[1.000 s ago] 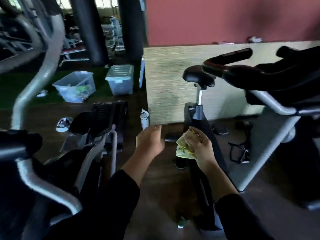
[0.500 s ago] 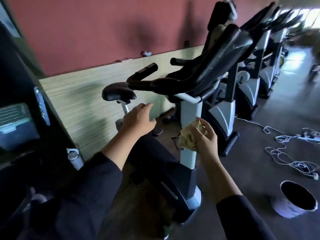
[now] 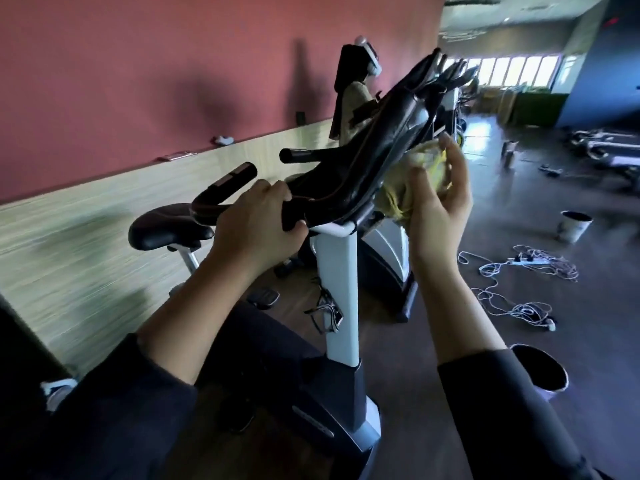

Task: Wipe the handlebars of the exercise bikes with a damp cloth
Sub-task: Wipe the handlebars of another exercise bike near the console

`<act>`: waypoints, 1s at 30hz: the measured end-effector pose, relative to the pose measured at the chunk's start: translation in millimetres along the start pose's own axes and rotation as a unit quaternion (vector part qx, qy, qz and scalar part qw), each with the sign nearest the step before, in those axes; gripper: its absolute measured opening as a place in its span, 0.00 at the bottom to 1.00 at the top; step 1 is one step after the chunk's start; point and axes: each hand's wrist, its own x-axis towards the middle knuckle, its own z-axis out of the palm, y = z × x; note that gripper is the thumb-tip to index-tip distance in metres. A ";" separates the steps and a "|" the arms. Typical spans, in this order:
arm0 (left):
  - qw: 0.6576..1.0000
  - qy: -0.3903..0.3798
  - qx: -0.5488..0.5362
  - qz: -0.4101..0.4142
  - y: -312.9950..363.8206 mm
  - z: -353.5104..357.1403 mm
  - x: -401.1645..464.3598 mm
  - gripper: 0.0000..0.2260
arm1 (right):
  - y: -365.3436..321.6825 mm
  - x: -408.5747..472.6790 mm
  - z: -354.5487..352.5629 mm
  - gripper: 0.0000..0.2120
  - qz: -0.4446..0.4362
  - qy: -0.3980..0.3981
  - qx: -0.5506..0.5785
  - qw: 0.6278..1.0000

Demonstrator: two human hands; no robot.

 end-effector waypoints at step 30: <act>0.918 -0.039 -0.250 0.304 -44.9 38.7 69.0 0.13 | 10.7 62.3 76.3 0.18 -0.164 0.054 -0.287 0.942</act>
